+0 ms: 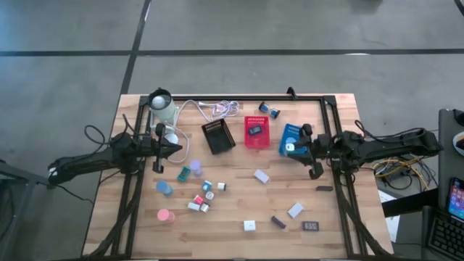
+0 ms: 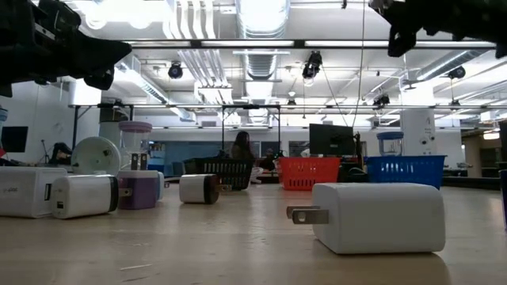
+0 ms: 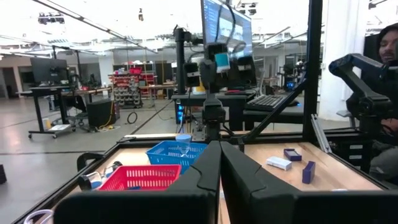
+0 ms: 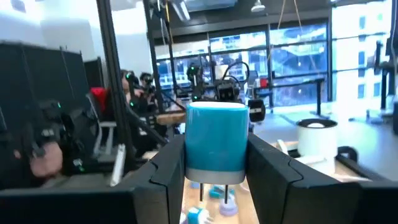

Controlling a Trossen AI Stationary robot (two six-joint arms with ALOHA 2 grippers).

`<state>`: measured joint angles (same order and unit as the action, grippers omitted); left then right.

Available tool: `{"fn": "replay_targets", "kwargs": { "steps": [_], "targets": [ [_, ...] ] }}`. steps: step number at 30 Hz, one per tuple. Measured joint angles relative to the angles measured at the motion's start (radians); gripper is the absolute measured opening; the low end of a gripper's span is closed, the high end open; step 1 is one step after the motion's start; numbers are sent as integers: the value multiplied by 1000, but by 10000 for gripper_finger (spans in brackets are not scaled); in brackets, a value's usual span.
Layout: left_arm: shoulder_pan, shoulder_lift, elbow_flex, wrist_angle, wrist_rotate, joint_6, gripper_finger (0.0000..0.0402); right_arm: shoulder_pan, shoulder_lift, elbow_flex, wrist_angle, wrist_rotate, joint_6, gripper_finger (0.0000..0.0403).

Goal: Pick & Place Office items
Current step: Put the right blue charger adapter into the black bin

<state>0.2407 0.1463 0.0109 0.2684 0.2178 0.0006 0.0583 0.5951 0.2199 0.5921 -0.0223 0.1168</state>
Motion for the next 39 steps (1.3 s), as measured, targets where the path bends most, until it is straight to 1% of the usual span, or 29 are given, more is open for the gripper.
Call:
{"fn": "replay_targets", "kwargs": {
  "steps": [4, 11, 17, 25, 30, 35, 39],
  "targets": [
    [0, 0, 0, 0, -11, 0, 14, -18, -42, -27, 24, 0, -19, 124],
    [0, 0, 0, 0, -37, 19, 14, -33, -146, -36, -88, -4, -3, 124],
    [0, 0, 0, 0, -37, 21, 14, -33, -215, -89, -85, -4, -8, 124],
    [0, 0, 0, 0, -39, 14, 14, -33, -327, -183, -36, -3, -27, 124],
    [0, 0, 0, 0, -94, 53, 14, -35, -382, -190, -35, 0, -85, 124],
    [0, 0, 0, 1, -140, 78, 14, -35, -405, -178, -35, 0, -114, 124],
    [0, 0, 0, 3, -144, 99, 14, -35, -400, -178, -38, -1, -120, 124]
  ]
}}
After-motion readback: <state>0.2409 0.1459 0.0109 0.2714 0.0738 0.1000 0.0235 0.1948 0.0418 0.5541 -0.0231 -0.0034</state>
